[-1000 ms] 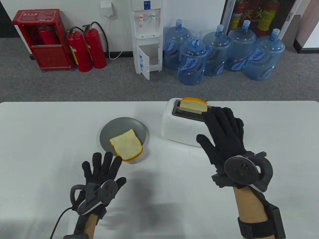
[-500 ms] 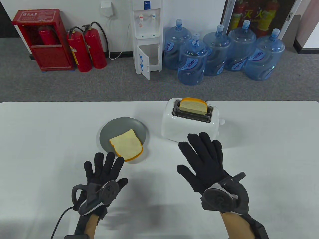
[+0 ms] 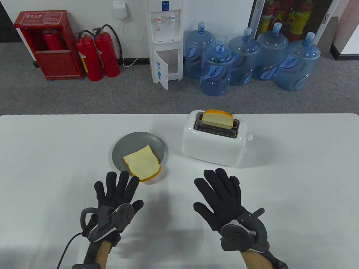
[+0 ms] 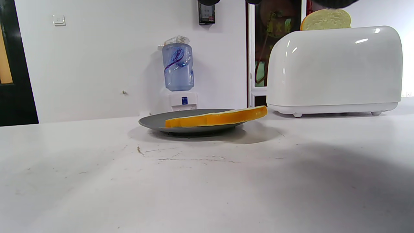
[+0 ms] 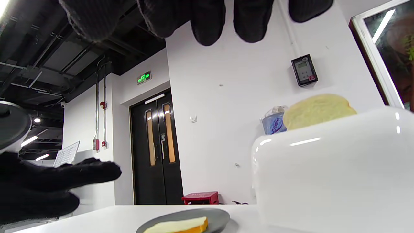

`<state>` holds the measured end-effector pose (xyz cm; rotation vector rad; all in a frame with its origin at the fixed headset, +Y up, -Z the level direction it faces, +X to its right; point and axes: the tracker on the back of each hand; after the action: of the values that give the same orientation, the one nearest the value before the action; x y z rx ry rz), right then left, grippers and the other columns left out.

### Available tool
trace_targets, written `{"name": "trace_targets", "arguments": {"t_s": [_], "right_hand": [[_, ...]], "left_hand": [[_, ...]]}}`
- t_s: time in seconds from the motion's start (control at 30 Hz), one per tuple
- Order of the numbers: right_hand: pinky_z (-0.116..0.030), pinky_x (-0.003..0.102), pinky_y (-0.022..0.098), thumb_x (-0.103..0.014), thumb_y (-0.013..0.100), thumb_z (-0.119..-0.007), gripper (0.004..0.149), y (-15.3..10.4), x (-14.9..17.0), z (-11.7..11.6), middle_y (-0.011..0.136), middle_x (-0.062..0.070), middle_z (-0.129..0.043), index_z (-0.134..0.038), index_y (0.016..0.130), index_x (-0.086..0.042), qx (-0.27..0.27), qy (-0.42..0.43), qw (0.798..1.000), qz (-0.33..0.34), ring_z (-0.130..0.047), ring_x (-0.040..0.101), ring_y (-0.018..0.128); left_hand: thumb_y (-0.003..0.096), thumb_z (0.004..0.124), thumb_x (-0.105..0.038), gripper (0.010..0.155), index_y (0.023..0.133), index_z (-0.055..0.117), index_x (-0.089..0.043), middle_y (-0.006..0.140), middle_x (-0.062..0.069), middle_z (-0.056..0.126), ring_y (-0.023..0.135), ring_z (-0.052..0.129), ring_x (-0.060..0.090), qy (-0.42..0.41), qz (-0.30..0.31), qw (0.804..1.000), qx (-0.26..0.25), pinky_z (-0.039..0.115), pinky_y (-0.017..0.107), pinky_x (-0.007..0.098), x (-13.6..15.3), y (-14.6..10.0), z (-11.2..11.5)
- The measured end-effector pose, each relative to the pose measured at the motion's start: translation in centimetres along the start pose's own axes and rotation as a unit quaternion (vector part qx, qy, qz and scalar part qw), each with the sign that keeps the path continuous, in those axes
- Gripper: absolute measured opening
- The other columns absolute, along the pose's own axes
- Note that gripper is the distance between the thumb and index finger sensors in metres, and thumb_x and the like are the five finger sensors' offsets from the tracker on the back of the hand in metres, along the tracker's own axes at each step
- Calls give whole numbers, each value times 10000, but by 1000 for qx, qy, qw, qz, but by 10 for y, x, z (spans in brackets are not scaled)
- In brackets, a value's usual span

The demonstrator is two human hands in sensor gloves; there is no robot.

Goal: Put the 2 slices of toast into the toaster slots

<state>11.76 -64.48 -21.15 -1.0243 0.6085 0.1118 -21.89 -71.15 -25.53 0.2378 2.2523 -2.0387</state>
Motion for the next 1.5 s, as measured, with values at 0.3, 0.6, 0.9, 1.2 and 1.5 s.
{"name": "trace_targets", "arguments": {"t_s": [0.3,0.6,0.9,1.2,1.5], "right_hand": [[-416,722,779,-602,675,-575,672,-9,2,-25,1315,129,-417,-394,1251,-308,-36,-1,999,-5,-473,472,1176],[-404,728,773,-601,675,-573,672,-19,-1,-52,1316,127,-407,-387,1251,-308,-110,-31,993,16,-460,473,1176],[-403,729,773,-598,675,-574,673,-19,-4,-51,1314,129,-410,-386,1251,-304,-107,-19,994,21,-462,476,1175],[-401,728,775,-595,677,-574,672,-20,-5,-54,1315,127,-408,-359,1251,-320,-116,-20,993,26,-461,470,1178],[-400,727,777,-594,676,-577,667,-20,-4,-54,1316,117,-409,-346,1248,-340,-121,-40,991,31,-465,464,1180]], "left_hand": [[542,548,-661,733,1183,290,-416,1278,-27,238,1151,120,376,2,-11,1000,1,163,769,613,3,0,-1],[543,583,-643,740,1180,285,-412,1274,-28,241,1148,129,375,9,-22,1000,12,183,788,594,7,2,3],[542,627,-625,749,1176,288,-415,1273,-34,260,1169,187,377,12,-28,1000,3,230,817,573,7,7,-4],[522,717,-591,770,1170,353,-389,1261,-51,336,1177,246,305,72,-75,994,36,269,831,525,2,46,-12],[506,746,-591,826,1175,315,-366,1260,-47,314,1171,229,302,73,-93,989,90,251,831,487,-17,91,-15]]}}
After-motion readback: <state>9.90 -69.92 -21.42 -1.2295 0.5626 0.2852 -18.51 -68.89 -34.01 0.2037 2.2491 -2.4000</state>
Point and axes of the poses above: the tracker on the back of each hand, its own x axis roughly to the little-finger side, its own y axis roughly from the wrist to the fingertips, z = x × y
